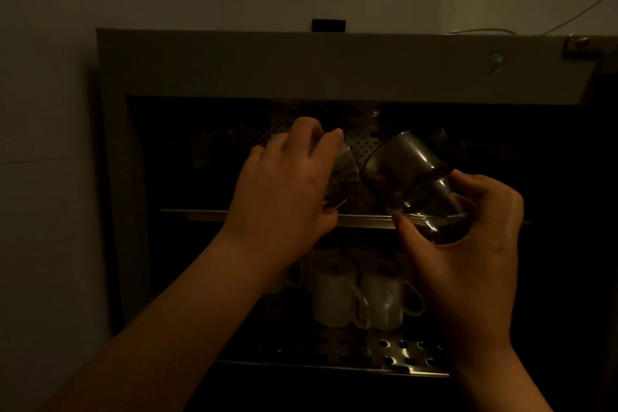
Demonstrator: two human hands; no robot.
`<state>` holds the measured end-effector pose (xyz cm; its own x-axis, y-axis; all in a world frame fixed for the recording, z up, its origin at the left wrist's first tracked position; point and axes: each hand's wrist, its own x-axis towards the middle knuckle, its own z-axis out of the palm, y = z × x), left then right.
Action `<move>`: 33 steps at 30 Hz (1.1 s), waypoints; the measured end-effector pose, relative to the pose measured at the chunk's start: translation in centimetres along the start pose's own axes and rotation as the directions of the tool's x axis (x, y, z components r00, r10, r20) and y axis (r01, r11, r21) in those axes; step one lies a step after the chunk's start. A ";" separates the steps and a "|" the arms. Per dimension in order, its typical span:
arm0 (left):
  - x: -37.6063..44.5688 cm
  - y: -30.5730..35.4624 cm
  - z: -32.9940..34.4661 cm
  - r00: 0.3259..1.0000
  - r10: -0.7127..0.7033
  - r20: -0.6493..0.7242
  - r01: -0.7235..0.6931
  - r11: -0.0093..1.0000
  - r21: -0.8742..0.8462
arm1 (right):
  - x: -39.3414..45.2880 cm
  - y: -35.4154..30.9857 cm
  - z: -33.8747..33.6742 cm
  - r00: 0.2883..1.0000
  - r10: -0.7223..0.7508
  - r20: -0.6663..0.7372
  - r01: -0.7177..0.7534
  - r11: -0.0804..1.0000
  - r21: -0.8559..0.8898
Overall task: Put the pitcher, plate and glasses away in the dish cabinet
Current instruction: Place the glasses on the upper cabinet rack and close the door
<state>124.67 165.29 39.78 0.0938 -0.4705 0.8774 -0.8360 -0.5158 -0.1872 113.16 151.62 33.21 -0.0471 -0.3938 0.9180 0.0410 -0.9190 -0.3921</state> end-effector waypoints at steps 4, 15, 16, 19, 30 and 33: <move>0.4 0.1 -0.1 1.000 0.018 0.019 -0.018 1.000 0.017 | 0.1 -0.1 0.0 1.000 -0.018 -0.010 0.017 0.998 -0.054; 1.5 -0.4 0.1 0.993 0.065 0.098 -0.070 0.997 0.045 | -0.1 0.0 0.6 0.999 -0.047 0.009 0.048 0.995 -0.092; 1.5 -0.4 0.1 0.993 0.064 0.100 -0.068 0.997 0.041 | -0.2 0.0 0.7 0.999 -0.048 0.008 0.049 0.993 -0.103; 1.6 -0.5 0.2 0.996 0.018 0.090 -0.019 1.000 0.011 | -0.5 -0.2 0.9 0.998 -0.054 -0.011 0.053 0.994 -0.091; 1.9 -0.5 1.1 0.997 0.018 0.073 -0.014 0.998 -0.056 | -0.7 -0.2 1.4 0.995 -0.100 -0.005 0.098 0.983 -0.157; 2.0 -0.6 1.3 0.997 0.009 0.073 -0.003 0.998 -0.071 | -0.7 -0.2 1.5 0.994 -0.106 -0.016 0.102 0.983 -0.151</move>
<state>126.10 163.72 41.03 0.1259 -0.5260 0.8411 -0.8724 -0.4624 -0.1586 114.68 152.10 32.74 -0.0674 -0.2946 0.9532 -0.1148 -0.9468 -0.3007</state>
